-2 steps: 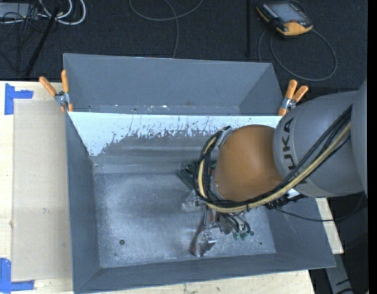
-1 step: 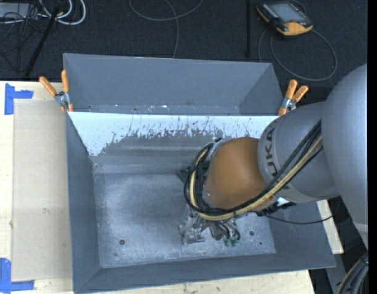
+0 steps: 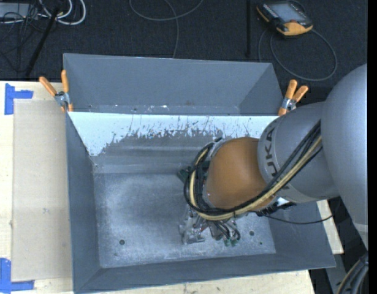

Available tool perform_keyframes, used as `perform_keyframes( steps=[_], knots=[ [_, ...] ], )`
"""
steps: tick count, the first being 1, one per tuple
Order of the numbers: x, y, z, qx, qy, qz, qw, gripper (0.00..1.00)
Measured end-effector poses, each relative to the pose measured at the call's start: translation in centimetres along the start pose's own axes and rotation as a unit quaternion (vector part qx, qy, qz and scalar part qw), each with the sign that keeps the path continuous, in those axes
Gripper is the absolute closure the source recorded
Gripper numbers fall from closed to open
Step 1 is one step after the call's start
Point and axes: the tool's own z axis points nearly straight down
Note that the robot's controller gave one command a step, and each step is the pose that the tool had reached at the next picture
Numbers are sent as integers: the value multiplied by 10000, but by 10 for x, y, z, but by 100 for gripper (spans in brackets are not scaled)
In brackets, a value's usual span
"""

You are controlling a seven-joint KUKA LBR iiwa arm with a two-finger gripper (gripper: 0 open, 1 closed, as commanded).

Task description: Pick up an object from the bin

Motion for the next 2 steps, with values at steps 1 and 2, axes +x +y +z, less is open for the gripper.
perform_keyframes(
  steps=[1, 2],
  knots=[
    [0, 0, 0, 0, 0, 2, 10000, 100],
    [8, 9, -45, 7, 73, -96, 9999, 100]
  ],
)
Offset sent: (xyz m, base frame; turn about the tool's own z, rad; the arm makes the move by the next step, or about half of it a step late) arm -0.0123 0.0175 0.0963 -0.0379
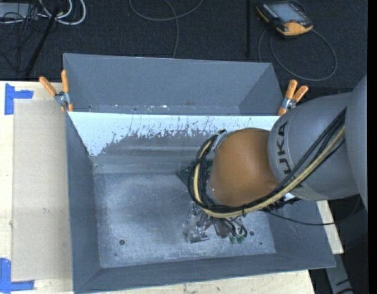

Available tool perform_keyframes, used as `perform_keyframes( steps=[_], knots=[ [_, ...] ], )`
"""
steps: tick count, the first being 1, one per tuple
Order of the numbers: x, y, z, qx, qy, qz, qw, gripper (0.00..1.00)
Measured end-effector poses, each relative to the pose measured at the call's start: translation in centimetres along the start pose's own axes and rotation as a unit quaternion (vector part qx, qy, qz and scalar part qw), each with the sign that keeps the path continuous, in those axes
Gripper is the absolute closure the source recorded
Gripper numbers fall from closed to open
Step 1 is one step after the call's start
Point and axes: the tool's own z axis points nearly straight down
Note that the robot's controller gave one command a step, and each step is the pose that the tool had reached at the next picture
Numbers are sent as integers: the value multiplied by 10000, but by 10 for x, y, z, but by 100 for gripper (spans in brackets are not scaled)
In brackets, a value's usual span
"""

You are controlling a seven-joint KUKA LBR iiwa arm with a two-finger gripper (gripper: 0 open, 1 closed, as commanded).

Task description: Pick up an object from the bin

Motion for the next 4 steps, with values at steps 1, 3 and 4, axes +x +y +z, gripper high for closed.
perform_keyframes(
  steps=[1, 3, 4],
  knots=[
    [4, -1, -24, 0, -66, -165, 9998, 100],
    [-26, 40, -41, -2, -50, 898, 9959, 0],
    [-26, 40, -41, -4, -49, 895, 9960, 0]
  ],
)
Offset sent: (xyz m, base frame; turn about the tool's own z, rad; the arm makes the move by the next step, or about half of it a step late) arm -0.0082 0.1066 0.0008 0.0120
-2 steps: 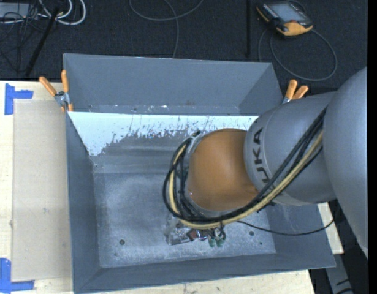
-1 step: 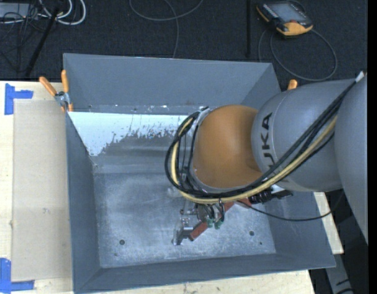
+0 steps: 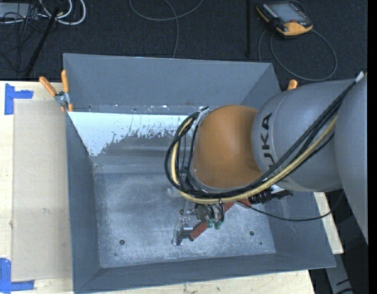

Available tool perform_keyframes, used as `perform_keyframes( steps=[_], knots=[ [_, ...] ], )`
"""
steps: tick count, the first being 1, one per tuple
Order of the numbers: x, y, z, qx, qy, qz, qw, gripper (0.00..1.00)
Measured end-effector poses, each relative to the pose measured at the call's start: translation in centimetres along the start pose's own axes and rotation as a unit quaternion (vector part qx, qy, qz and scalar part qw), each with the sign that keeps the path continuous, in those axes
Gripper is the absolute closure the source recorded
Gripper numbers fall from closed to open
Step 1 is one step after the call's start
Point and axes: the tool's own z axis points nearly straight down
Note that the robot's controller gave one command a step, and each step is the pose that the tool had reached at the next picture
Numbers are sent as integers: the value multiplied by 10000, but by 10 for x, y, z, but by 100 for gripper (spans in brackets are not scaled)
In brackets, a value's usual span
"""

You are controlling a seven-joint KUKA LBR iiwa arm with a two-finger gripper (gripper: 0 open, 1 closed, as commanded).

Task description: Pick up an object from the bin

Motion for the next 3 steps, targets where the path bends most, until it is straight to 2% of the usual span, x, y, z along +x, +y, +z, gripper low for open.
perform_keyframes(
  steps=[1, 2, 3],
  knots=[
    [-14, -31, 40, -7, -13, -339, 9994, 0],
    [-8, -86, 87, -1, 5, -893, 9960, 0],
    [-3, -136, 84, -4, -36, -1068, 9943, 100]
  ],
)
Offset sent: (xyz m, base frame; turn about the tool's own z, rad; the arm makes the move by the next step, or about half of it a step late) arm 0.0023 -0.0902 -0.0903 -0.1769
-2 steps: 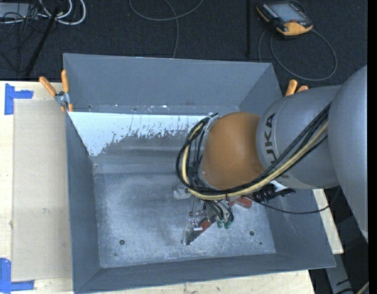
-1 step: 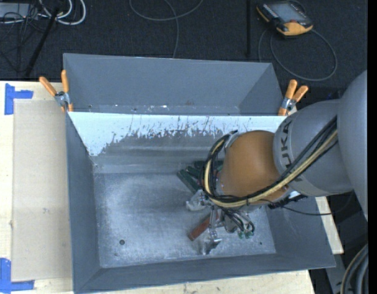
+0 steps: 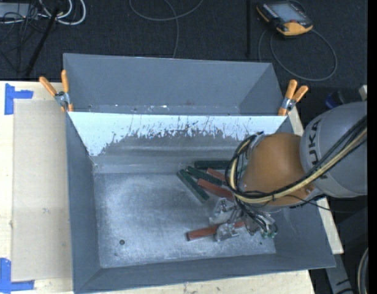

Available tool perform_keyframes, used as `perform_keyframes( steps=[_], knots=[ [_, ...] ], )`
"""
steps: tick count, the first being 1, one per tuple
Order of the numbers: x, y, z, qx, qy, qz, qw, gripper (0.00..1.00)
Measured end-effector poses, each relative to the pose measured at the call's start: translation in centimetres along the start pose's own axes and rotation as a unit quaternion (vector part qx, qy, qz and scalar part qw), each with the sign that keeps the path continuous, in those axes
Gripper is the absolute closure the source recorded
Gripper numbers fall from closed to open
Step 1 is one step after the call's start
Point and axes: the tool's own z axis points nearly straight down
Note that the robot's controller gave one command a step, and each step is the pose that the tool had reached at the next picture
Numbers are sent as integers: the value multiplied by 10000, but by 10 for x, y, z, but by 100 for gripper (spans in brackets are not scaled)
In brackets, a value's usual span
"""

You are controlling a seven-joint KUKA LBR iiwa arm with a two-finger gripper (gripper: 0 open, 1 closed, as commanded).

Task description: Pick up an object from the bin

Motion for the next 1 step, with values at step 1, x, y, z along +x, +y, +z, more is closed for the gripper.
perform_keyframes(
  steps=[1],
  knots=[
    [0, 0, 0, -1, 0, 3, 10000, 100]
  ],
)
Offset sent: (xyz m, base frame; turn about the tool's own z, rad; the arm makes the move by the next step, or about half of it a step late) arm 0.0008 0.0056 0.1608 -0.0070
